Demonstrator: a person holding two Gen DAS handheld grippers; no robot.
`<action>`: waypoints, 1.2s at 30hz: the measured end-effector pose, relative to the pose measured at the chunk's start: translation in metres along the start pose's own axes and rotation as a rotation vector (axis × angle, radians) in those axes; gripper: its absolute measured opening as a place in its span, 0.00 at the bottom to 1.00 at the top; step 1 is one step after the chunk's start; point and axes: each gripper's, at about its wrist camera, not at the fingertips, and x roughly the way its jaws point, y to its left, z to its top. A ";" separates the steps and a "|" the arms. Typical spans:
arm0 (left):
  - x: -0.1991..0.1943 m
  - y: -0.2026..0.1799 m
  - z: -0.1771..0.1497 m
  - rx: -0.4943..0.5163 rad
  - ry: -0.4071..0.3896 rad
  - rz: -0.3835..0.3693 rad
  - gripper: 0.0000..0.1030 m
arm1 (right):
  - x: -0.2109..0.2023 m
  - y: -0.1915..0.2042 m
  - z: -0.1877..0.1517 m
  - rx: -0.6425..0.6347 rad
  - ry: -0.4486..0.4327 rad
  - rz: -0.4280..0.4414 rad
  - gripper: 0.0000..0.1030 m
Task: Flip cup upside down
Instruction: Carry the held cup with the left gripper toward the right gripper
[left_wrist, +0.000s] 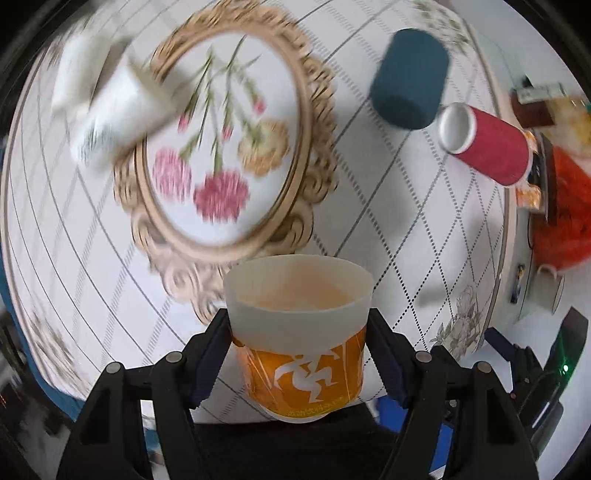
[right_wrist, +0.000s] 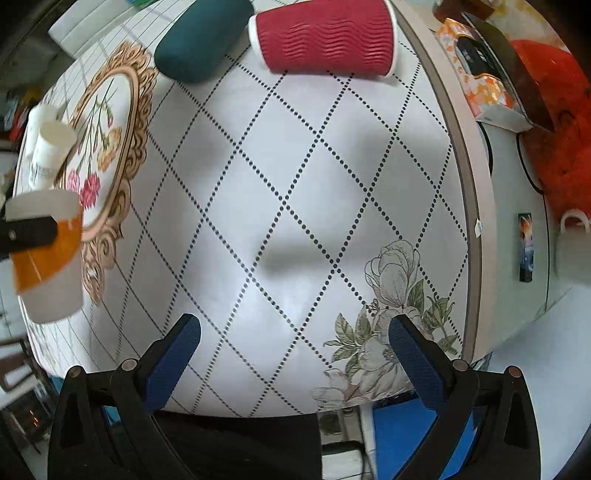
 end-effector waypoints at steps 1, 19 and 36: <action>0.007 0.002 -0.005 -0.034 0.001 -0.016 0.68 | 0.002 0.000 -0.002 -0.018 0.003 -0.002 1.00; 0.063 -0.027 -0.018 -0.050 -0.021 0.061 0.70 | 0.023 -0.009 0.001 -0.119 0.042 -0.037 1.00; 0.022 -0.010 -0.007 -0.027 -0.058 0.017 0.89 | 0.006 0.016 0.036 -0.079 0.024 0.005 1.00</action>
